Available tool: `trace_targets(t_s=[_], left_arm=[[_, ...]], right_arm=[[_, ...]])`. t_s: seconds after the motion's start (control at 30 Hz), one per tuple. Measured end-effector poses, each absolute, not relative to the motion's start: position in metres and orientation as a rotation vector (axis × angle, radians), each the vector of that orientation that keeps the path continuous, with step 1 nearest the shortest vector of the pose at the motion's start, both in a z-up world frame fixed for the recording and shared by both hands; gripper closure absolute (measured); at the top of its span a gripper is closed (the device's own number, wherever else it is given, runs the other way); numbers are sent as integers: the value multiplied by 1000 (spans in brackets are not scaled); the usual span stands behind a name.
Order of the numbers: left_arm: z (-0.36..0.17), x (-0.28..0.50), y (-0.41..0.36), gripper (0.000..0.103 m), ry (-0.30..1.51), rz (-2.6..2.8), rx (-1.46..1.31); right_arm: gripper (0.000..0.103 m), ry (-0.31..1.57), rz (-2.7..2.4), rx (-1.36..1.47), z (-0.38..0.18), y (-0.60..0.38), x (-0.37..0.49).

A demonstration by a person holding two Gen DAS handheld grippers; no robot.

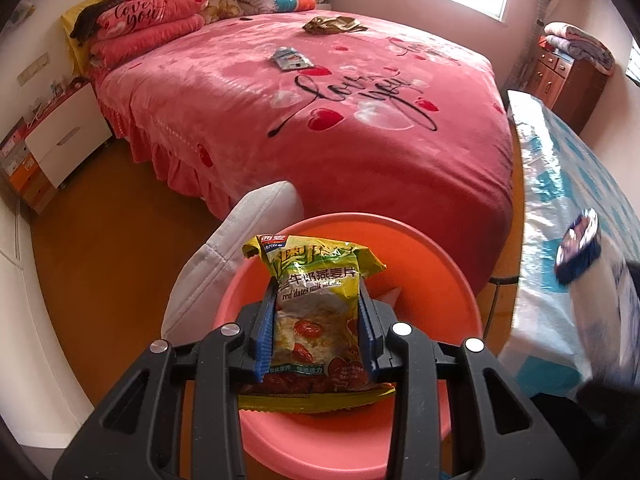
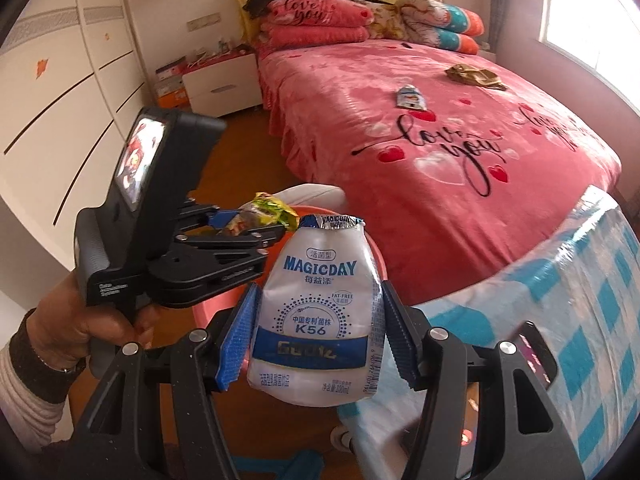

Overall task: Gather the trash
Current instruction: 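Open both tools over the bucket to drop the bag and bottle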

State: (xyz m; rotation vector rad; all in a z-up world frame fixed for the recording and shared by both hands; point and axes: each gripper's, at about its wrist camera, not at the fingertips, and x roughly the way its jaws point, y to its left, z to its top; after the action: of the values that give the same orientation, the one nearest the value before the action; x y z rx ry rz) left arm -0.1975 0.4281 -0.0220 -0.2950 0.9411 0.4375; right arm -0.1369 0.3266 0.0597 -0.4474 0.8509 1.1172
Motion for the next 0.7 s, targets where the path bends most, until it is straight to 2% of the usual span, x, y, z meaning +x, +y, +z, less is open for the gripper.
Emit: trace_targets(t_s=[0.03, 0.1, 0.13, 0.17, 0.23, 0.43, 0.5, 0.7], left_arm=[[-25, -197, 431, 62, 951, 456, -295], [-29, -196, 434, 54, 960, 481, -296], [-29, -196, 435, 51, 960, 486, -298], [-30, -197, 437, 48, 959, 497, -300], [-29, -198, 439, 39, 955, 510, -298], [-22, -195, 435, 32, 939, 530, -272], [-18, -193, 431, 23, 930, 541, -249], [0, -189, 415, 18, 899, 534, -196]], right_arm=[[42, 865, 1137, -460, 56, 333, -140], [35, 861, 1142, -483, 52, 339, -146], [26, 852, 1136, -487, 51, 339, -147], [21, 847, 1133, -481, 51, 337, -147], [20, 847, 1120, -465, 52, 333, -144], [14, 814, 1036, -345, 73, 301, -120], [14, 802, 1011, -312, 80, 291, -113], [12, 774, 926, -238, 93, 257, -98]])
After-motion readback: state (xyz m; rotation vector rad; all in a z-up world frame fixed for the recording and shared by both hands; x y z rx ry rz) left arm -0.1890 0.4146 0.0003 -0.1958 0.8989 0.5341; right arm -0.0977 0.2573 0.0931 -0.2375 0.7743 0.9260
